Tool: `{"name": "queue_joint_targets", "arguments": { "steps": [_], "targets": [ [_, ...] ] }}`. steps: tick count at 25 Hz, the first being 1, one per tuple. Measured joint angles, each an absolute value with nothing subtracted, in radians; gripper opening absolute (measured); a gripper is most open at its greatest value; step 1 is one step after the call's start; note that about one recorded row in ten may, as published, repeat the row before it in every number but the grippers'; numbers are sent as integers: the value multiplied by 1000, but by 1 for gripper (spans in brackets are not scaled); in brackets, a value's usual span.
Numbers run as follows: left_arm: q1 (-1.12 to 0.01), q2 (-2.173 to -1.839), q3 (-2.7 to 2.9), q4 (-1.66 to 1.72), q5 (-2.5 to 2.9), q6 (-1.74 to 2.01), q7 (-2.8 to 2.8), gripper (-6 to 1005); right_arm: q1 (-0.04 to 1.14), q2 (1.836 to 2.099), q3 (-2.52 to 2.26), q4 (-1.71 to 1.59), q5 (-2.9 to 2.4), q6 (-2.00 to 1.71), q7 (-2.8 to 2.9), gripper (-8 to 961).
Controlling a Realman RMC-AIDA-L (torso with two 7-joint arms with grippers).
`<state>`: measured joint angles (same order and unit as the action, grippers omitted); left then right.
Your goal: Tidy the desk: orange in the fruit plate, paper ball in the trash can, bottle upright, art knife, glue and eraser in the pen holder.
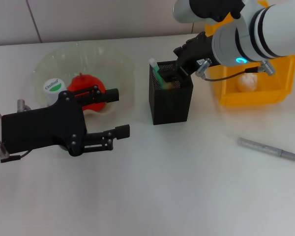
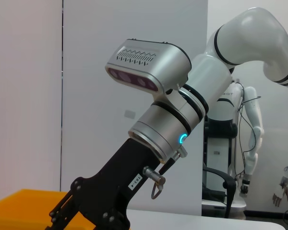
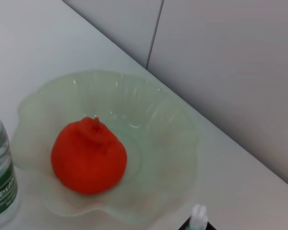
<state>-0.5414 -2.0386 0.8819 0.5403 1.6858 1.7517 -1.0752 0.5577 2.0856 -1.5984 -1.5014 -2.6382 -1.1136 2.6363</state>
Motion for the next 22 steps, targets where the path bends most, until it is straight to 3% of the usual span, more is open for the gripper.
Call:
{"name": "queue_joint_targets", "arguments": {
  "steps": [9, 22],
  "targets": [
    [-541, -2039, 882, 542, 1686, 1752, -1075, 789, 549, 2083, -1597, -1526, -2628, -1112, 2631, 642],
    [-538, -2037, 876, 543, 1686, 1752, -1075, 789, 436, 2080, -1532, -1774, -2636, -1304, 2615, 707]
  ]
}}
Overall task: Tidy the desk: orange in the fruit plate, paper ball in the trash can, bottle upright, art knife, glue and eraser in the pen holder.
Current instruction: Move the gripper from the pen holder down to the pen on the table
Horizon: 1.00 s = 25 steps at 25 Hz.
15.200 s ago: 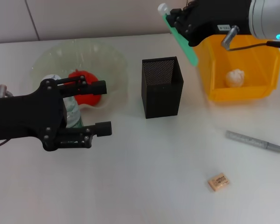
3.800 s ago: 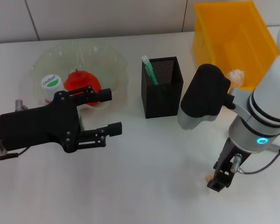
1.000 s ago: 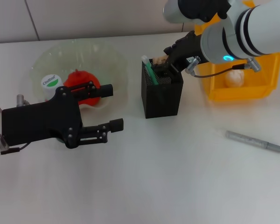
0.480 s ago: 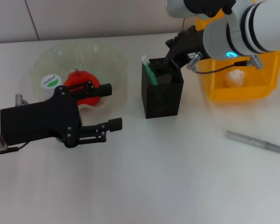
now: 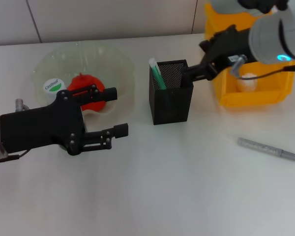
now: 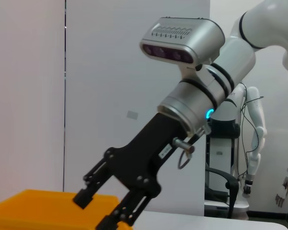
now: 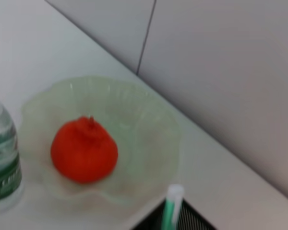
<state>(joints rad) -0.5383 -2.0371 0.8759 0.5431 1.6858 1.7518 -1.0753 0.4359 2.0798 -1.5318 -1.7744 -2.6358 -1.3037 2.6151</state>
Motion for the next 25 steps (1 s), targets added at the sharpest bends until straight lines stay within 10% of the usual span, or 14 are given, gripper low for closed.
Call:
{"name": "queue_joint_targets", "arguments": {
  "steps": [25],
  "targets": [
    [-537, -2048, 883, 535, 1686, 1736, -1070, 789, 401, 2079, -1356, -1867, -2655, -1783, 2599, 700]
  ]
}}
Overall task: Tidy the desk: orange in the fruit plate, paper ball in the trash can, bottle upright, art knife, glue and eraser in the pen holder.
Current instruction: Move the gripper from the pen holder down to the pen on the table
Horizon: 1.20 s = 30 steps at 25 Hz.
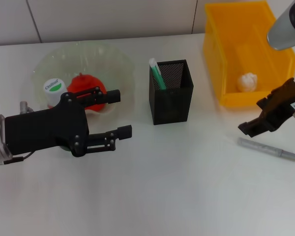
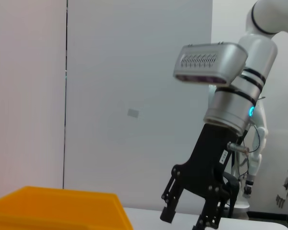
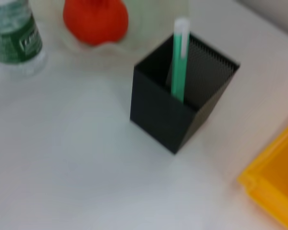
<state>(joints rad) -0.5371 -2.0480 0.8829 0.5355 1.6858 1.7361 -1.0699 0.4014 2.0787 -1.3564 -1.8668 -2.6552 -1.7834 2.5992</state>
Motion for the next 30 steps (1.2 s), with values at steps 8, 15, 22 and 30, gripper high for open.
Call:
{"name": "queue_joint_targets", "arguments": {
  "steps": [8, 15, 22, 30],
  "targets": [
    [-537, -2051, 883, 535, 1686, 1736, -1065, 790, 467, 2079, -1234, -1713, -2665, -1799, 2541, 698],
    [-535, -2054, 883, 535, 1686, 1736, -1065, 790, 512, 2076, -1161, -1639, -2679, -1813, 2447, 696],
    [-535, -2055, 883, 535, 1686, 1737, -1064, 790, 548, 2075, -1168, -1565, -2767, -1820, 2400, 697],
    [-537, -2056, 883, 535, 1686, 1737, -1064, 790, 561, 2076, -1173, -1502, -2790, -1797, 2279, 697]
  ]
}}
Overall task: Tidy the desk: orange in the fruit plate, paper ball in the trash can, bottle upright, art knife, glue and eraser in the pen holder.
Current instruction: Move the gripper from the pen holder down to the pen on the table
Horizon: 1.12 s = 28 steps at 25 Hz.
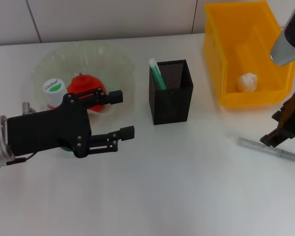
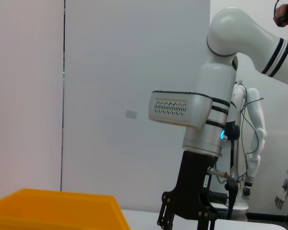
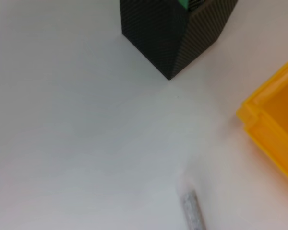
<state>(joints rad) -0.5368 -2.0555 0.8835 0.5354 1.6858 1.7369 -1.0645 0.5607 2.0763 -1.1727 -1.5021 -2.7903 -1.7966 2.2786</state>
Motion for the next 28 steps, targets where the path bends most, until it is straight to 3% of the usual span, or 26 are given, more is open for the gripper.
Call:
{"name": "queue_joint_targets", "arguments": {
  "steps": [28],
  "targets": [
    [-543, -2055, 883, 537, 1686, 1728, -1065, 790, 663, 2081, -1258, -1210, -2858, -1617, 2240, 697]
  ]
}}
